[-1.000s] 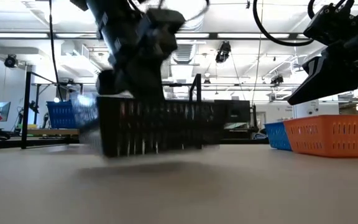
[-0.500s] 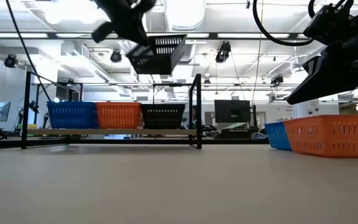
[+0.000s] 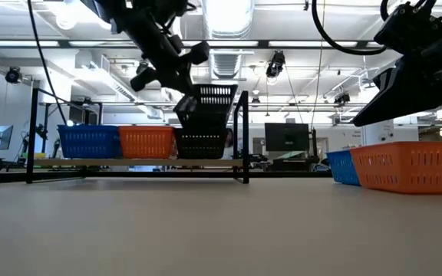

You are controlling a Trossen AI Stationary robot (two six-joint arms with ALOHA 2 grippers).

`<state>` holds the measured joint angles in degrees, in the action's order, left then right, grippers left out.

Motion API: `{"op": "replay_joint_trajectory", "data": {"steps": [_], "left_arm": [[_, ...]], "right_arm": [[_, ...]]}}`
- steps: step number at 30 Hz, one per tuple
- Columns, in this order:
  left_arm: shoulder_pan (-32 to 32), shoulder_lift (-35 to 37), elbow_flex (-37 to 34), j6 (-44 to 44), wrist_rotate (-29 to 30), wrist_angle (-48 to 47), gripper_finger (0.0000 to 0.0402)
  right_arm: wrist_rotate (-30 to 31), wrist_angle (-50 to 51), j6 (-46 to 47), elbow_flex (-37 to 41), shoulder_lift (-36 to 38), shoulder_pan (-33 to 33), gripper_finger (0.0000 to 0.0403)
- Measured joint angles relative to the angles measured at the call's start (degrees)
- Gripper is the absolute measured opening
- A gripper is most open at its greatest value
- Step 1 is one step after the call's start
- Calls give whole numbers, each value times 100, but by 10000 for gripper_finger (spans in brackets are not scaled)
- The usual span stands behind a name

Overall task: Stack baskets on shelf by color
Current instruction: Stack the black basket on top of the stacked black baskets on the shelf

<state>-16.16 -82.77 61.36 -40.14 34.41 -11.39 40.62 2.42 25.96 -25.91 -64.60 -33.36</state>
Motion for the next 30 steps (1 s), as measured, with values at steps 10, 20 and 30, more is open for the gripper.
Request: {"op": "replay_joint_trajectory", "data": {"steps": [10,20,30], "left_arm": [[0,-121,4,-149,13,-5,10],[0,-115,4,-82,13,-39,99],[25,433,98,973,-844,-150,150]], "right_arm": [[-2,0,0,0,0,0,9],[-2,2,0,0,0,0,9],[-7,20,-1,0,0,0,9]]}}
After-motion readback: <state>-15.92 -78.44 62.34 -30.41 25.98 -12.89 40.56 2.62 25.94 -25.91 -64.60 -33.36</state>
